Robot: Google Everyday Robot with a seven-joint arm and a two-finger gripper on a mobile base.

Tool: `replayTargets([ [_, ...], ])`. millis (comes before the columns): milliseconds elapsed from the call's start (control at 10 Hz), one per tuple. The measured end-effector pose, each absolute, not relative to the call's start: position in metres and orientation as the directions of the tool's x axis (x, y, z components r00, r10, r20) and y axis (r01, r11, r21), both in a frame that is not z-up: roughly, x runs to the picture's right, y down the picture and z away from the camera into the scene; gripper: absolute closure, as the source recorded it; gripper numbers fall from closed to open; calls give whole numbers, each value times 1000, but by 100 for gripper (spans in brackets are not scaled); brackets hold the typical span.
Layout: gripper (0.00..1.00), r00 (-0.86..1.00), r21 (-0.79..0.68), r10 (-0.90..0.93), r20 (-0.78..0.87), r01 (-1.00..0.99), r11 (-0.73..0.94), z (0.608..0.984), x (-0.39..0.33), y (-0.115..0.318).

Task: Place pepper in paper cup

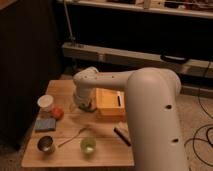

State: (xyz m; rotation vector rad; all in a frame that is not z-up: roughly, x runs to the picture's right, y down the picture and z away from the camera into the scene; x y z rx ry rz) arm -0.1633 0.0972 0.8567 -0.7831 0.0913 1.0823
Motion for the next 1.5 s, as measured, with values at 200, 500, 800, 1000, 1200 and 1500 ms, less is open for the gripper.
replayTargets([
  [200,35,507,-527,745,-434,-813,247,858,-165,97],
  [500,35,556,-550,719,-417,-784,288,882,-171,115],
  [800,35,587,-556,722,-367,-760,335,884,-174,115],
  [1000,35,621,-575,722,-305,-725,380,884,-181,116],
  [1200,35,656,-621,707,-264,-676,396,886,-189,121],
  [1500,36,698,-665,669,-255,-629,403,884,-211,128],
])
